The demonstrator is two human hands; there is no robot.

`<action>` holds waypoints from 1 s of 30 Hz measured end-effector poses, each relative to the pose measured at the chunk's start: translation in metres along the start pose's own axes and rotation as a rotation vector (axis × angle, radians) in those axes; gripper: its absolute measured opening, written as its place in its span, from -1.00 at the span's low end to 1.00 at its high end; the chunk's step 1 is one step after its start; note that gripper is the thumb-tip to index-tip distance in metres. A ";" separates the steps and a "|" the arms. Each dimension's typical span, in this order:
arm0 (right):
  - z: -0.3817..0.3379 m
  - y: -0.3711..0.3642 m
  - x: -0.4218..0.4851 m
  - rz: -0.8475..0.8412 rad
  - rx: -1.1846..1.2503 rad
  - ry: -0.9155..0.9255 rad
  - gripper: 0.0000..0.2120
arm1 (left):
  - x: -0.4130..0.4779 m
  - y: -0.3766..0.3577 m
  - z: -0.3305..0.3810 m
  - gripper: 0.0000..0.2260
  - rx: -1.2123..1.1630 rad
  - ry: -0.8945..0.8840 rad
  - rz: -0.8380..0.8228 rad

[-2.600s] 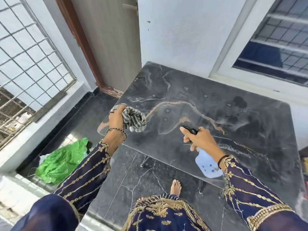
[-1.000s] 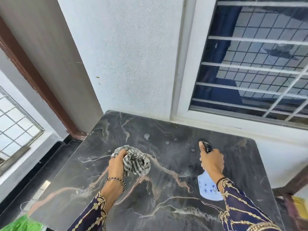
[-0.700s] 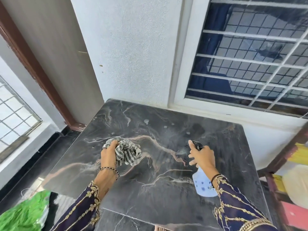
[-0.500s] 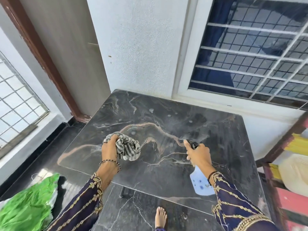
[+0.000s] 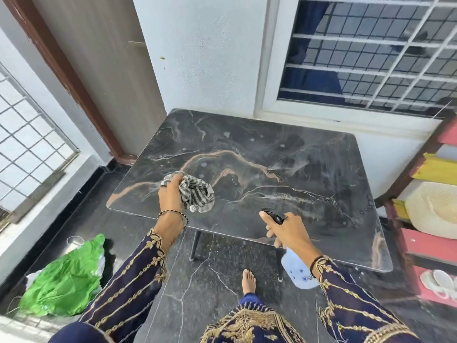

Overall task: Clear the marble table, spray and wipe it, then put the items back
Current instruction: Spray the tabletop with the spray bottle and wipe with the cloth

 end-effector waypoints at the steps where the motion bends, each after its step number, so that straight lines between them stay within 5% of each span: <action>1: 0.011 0.004 0.000 0.034 -0.041 0.001 -0.26 | 0.000 -0.002 -0.002 -0.49 -0.003 0.002 -0.007; 4: 0.042 0.021 -0.003 0.114 -0.044 -0.030 -0.14 | -0.002 -0.017 -0.011 -0.35 0.006 0.029 -0.042; 7: 0.061 0.049 -0.018 0.173 0.120 -0.106 -0.35 | -0.001 -0.036 -0.026 -0.24 0.030 0.069 -0.080; 22: 0.149 0.164 -0.007 0.456 0.416 -0.174 -0.53 | -0.037 -0.199 -0.078 -0.44 0.144 0.140 -0.290; 30: 0.162 0.202 0.072 0.284 0.280 -0.243 -0.40 | -0.045 -0.284 -0.100 -0.30 0.143 0.208 -0.268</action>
Point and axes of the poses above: each hand's wrist, its own x-axis towards the middle knuckle, its own y-axis out of the back of the hand, z = x × y, the point moved 10 cm from there along x, towards the middle knuckle, and after that the axes turned 1 degree about -y, right-handed, at the moved point
